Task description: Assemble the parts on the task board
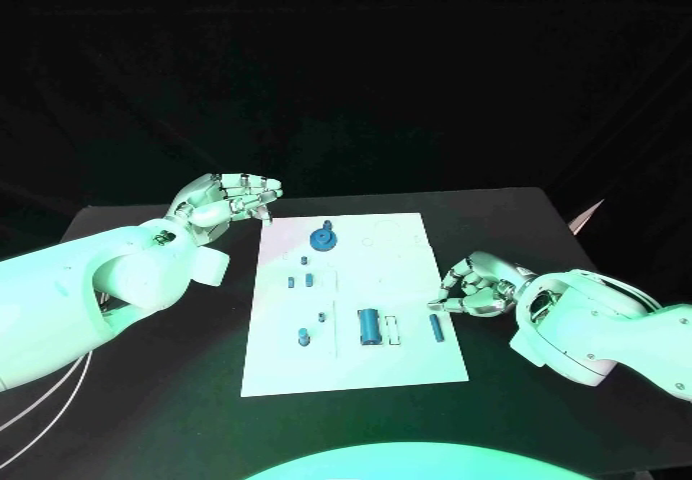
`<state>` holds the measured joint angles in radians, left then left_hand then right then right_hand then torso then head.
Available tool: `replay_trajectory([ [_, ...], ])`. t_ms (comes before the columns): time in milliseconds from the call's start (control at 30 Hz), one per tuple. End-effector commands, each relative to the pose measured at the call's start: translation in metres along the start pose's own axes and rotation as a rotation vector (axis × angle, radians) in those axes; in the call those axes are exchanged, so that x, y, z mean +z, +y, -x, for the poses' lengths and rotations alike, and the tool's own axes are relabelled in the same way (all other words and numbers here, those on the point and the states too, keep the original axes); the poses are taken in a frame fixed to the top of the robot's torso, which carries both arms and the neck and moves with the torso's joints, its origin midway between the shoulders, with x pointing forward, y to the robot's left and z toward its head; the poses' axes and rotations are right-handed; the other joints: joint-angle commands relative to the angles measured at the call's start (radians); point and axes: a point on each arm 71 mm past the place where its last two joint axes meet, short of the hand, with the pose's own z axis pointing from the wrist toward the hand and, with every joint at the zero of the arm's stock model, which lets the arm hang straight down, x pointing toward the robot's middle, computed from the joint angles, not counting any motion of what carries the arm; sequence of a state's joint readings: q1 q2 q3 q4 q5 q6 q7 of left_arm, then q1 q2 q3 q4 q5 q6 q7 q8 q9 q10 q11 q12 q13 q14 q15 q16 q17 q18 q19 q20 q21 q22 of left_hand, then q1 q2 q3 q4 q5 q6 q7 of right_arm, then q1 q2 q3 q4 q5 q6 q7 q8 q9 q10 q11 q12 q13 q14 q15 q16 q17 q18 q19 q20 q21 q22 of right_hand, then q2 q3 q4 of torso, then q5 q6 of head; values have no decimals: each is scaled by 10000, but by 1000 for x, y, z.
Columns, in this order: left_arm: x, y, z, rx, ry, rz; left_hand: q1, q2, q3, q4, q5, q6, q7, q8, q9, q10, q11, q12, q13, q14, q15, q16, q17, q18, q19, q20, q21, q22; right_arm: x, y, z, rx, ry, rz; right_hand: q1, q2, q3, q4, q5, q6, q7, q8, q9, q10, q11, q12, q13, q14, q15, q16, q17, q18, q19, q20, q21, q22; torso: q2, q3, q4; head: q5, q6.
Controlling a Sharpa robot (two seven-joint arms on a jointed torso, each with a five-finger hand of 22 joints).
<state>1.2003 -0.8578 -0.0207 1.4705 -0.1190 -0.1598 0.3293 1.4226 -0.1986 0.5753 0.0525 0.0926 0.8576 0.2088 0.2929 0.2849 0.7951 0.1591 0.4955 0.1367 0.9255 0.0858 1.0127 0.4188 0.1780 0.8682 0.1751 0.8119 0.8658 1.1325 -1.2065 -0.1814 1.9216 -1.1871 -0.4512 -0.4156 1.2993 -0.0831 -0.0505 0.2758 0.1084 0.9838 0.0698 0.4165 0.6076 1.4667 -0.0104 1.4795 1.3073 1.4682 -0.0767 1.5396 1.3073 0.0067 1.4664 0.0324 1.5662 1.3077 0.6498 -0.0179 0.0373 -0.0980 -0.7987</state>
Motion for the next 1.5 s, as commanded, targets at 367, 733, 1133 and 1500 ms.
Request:
replay_trajectory([
  [367, 0, -1, -2, -95, 100, -108, -18, 65, 4, 38, 27, -35, -14, 68, 12, -60, -25, 62, -15, -76, -20, -58, -11, 53, -60, 18, -46, 9, 2, -17, -24, -1400, 835, -555, 91, -67, 36, 31, 2, -9, 25, -48, -24, 578, 74, -59, 2079, 835, 85, 16, 1638, -67, 1044, 53, 46, 2631, 5, 6, 20, 18, -58],
  [733, -1, -1, -1, -94, 97, -99, -18, 65, 4, 38, 27, -35, -14, 68, 12, -60, -25, 62, -15, -76, -20, -58, -11, 53, -60, 18, -46, 9, 7, -16, -35, -1714, 871, -603, 54, -98, 21, 87, -10, 33, 24, -53, -33, 576, 75, -64, 2077, 833, 89, 13, 1630, -67, 1044, 59, 46, 2631, 2, 7, 12, 70, -77],
  [1133, -1, -1, -1, -99, 108, -84, -31, 71, 7, 46, 24, -32, -17, 83, 14, -57, -27, 85, -15, -76, -20, -50, -9, 54, -59, 21, -53, 7, 13, -13, -43, -2411, 888, -547, 463, -101, 308, 57, -303, 166, -17, -130, -103, 585, 39, -57, 2088, 833, 62, 11, 1637, -67, 1044, 49, 46, 2631, -1, 3, 12, 90, -97],
  [1500, -1, -1, -1, -113, 147, -61, -31, 71, 7, 46, 24, -32, -17, 83, 14, -57, -27, 85, -15, -76, -20, -50, -9, 54, -59, 21, -53, 7, 17, -11, -44, -3359, 585, -554, 1595, -274, 1343, -136, -207, 354, -62, -371, -314, 588, -8, -59, 2101, 838, 17, 13, 1662, -67, 1044, 5, 46, 2631, -2, 4, 15, 66, -67],
])
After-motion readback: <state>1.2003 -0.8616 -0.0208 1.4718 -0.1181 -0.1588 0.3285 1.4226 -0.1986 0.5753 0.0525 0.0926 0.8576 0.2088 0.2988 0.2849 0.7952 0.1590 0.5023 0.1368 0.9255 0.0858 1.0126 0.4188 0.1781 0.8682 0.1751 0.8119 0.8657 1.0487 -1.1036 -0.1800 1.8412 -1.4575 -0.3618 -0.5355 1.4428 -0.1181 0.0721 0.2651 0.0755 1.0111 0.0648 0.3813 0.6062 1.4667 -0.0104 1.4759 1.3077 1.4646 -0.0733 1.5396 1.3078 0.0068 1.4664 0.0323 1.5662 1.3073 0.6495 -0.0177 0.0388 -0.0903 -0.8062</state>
